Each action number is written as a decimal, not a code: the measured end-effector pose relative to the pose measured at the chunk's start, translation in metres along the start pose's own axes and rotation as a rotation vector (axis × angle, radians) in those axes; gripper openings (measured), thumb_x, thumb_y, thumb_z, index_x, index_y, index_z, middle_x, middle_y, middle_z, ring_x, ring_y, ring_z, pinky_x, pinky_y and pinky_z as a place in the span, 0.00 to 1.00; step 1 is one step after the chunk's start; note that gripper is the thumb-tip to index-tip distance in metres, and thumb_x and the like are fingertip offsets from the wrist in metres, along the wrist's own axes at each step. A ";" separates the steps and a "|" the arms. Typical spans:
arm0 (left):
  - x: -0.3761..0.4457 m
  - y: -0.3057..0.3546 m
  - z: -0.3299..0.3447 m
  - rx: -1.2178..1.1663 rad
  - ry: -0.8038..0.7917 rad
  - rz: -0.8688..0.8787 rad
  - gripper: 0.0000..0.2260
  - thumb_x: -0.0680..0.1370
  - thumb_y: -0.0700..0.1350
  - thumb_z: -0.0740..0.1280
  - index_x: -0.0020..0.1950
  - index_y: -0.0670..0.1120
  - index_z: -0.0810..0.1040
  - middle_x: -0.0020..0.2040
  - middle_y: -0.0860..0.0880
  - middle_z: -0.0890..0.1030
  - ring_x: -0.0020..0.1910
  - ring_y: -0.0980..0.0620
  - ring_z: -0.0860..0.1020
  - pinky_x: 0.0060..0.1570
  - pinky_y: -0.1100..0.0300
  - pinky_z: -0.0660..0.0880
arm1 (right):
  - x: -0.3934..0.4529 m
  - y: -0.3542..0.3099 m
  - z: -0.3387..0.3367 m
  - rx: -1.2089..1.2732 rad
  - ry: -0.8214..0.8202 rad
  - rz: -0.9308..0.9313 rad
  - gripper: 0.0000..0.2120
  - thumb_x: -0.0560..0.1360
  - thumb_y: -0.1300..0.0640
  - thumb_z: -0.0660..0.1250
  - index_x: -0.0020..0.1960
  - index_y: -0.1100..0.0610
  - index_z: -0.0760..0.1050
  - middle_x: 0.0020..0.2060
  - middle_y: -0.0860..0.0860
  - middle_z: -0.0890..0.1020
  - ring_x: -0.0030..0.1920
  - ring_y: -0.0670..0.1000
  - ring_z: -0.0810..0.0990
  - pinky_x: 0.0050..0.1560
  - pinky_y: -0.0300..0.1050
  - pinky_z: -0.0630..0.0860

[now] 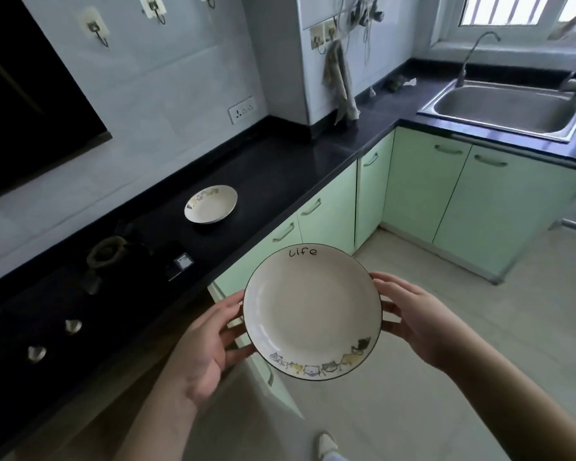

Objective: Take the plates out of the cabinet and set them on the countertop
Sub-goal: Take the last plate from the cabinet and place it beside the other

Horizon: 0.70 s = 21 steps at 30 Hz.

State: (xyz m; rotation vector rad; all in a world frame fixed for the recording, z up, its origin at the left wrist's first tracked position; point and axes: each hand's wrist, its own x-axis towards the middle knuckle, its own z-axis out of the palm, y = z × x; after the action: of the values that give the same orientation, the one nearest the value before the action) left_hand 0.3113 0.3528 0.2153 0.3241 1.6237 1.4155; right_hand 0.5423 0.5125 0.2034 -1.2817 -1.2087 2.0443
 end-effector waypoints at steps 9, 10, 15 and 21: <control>0.103 0.049 0.018 0.020 -0.188 0.013 0.14 0.82 0.44 0.60 0.63 0.52 0.81 0.60 0.49 0.83 0.61 0.45 0.79 0.56 0.45 0.78 | 0.060 -0.058 0.004 -0.031 0.091 -0.063 0.12 0.81 0.57 0.60 0.61 0.53 0.77 0.52 0.50 0.85 0.54 0.52 0.82 0.53 0.52 0.78; 0.114 0.054 0.023 0.016 -0.202 0.011 0.14 0.81 0.44 0.60 0.63 0.51 0.81 0.60 0.50 0.83 0.61 0.46 0.80 0.54 0.46 0.78 | 0.065 -0.063 0.002 -0.026 0.100 -0.076 0.11 0.81 0.58 0.60 0.60 0.52 0.78 0.51 0.50 0.85 0.53 0.52 0.82 0.52 0.51 0.79; 0.163 0.069 0.048 0.003 -0.258 -0.044 0.14 0.81 0.43 0.60 0.63 0.50 0.81 0.60 0.49 0.83 0.59 0.45 0.80 0.49 0.49 0.80 | 0.092 -0.079 -0.015 0.015 0.149 -0.094 0.12 0.81 0.60 0.60 0.58 0.51 0.79 0.51 0.51 0.85 0.51 0.50 0.83 0.50 0.50 0.79; 0.224 0.080 0.090 0.028 -0.304 -0.088 0.14 0.81 0.42 0.61 0.64 0.50 0.80 0.60 0.49 0.83 0.57 0.46 0.80 0.46 0.52 0.80 | 0.145 -0.097 -0.047 0.072 0.184 -0.077 0.13 0.81 0.62 0.60 0.60 0.51 0.78 0.52 0.51 0.85 0.52 0.50 0.82 0.47 0.48 0.78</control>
State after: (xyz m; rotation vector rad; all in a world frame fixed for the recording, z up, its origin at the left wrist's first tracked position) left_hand 0.2309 0.5928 0.1916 0.4559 1.3927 1.2133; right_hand 0.5069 0.6894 0.2053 -1.3349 -1.0750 1.8540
